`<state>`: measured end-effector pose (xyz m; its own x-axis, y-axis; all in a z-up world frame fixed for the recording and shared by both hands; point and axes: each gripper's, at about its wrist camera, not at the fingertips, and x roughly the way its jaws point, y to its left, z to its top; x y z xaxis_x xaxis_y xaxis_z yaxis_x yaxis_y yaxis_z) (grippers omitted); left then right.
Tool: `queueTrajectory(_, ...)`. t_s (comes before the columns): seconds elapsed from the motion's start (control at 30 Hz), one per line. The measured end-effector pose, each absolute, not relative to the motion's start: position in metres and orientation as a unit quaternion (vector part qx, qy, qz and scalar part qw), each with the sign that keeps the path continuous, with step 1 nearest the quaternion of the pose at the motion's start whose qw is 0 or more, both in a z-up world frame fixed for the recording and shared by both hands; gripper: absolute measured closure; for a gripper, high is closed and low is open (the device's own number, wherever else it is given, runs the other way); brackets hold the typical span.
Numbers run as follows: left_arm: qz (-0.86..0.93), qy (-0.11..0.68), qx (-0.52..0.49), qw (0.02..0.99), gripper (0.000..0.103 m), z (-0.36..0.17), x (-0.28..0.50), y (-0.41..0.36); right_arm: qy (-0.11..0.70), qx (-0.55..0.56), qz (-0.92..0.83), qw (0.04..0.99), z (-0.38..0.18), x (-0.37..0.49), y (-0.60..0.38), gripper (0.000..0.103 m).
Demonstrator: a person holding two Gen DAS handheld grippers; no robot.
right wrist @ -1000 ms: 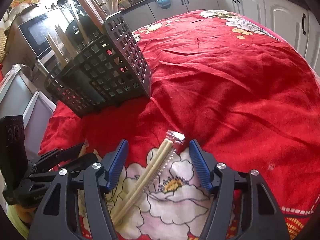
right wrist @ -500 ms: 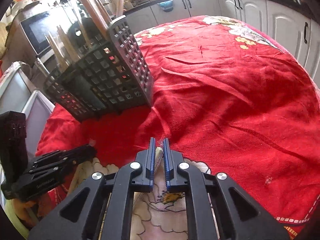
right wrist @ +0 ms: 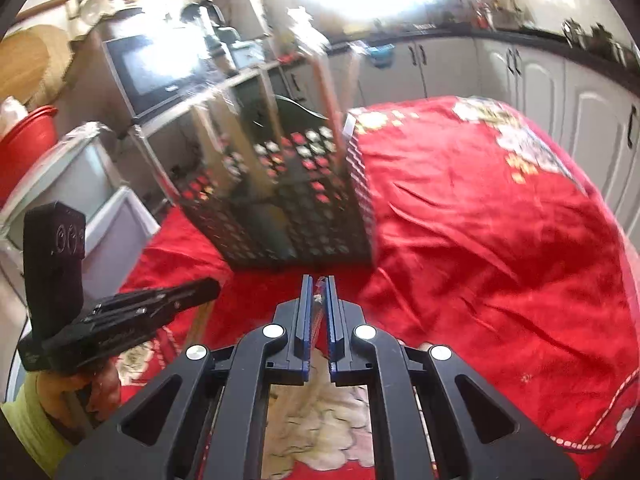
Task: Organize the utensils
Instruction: 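Lift both held chopsticks upright and carry them over the grey basket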
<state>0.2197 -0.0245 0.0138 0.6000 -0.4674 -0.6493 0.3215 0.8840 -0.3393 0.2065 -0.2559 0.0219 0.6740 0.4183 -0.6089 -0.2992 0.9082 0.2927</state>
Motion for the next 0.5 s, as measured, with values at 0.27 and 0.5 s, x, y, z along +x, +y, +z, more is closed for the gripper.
queueTrajectory(0.27, -0.217, 0.331, -0.095, 0.913, 0.1, 0.063, 0.209, 0.0, 0.316, 0.067, 0.228, 0.918, 0.06, 0.196, -0.234, 0.097)
queueTrajectory(0.5, -0.212, 0.285, -0.096, 0.93, 0.1, 0.101, 0.207, 0.013, 0.281, 0.047, 0.244, 0.927, 0.091, 0.187, -0.218, 0.097)
